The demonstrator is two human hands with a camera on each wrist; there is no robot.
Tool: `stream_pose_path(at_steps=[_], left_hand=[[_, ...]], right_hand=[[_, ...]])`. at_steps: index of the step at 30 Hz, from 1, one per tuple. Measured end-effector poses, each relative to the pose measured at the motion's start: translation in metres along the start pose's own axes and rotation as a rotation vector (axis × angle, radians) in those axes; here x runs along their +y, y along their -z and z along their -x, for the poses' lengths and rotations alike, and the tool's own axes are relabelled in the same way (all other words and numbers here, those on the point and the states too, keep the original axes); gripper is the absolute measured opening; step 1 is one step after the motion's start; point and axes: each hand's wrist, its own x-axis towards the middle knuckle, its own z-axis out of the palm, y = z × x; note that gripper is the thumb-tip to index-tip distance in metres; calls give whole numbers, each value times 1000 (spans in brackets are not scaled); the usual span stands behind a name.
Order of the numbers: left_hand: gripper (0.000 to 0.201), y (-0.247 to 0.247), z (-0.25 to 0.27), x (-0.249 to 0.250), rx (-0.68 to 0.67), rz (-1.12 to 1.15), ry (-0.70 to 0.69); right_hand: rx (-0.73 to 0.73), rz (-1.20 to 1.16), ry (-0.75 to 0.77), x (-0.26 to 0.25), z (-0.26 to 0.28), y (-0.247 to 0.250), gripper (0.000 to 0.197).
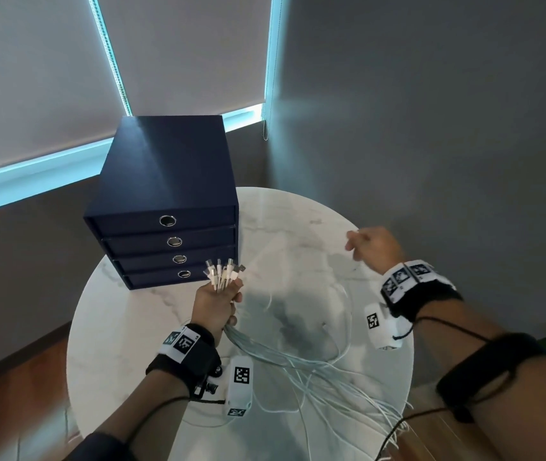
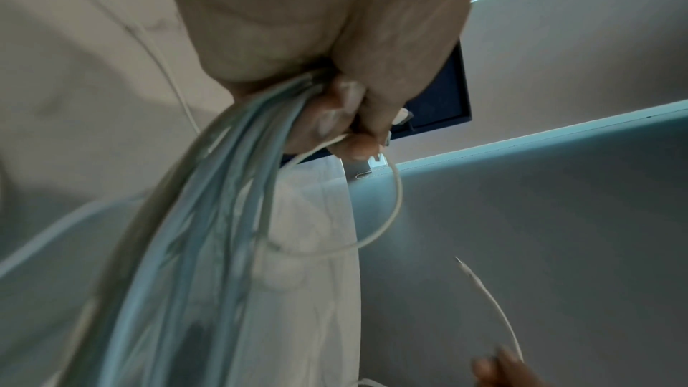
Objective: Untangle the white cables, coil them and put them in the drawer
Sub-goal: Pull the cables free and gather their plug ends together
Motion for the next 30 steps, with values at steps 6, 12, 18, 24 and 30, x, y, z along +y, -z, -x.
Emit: stream_pose_path(at_steps=[6, 12, 18, 24, 30], left_hand=[[9, 3, -6, -3, 125, 49, 19], [18, -6, 4, 13, 53, 182, -42], [27, -46, 24, 54, -140, 375, -87], [28, -52, 30, 97, -194, 501, -189], [29, -26, 14, 98, -103, 572, -172]], right_hand=[[338, -175, -416, 61, -8, 51, 26], [581, -233, -600, 86, 0, 44, 47], [-264, -622, 175, -23, 58, -40, 32], [-602, -295, 244, -52, 93, -90, 25], [-476, -68, 93, 23, 78, -67, 42]])
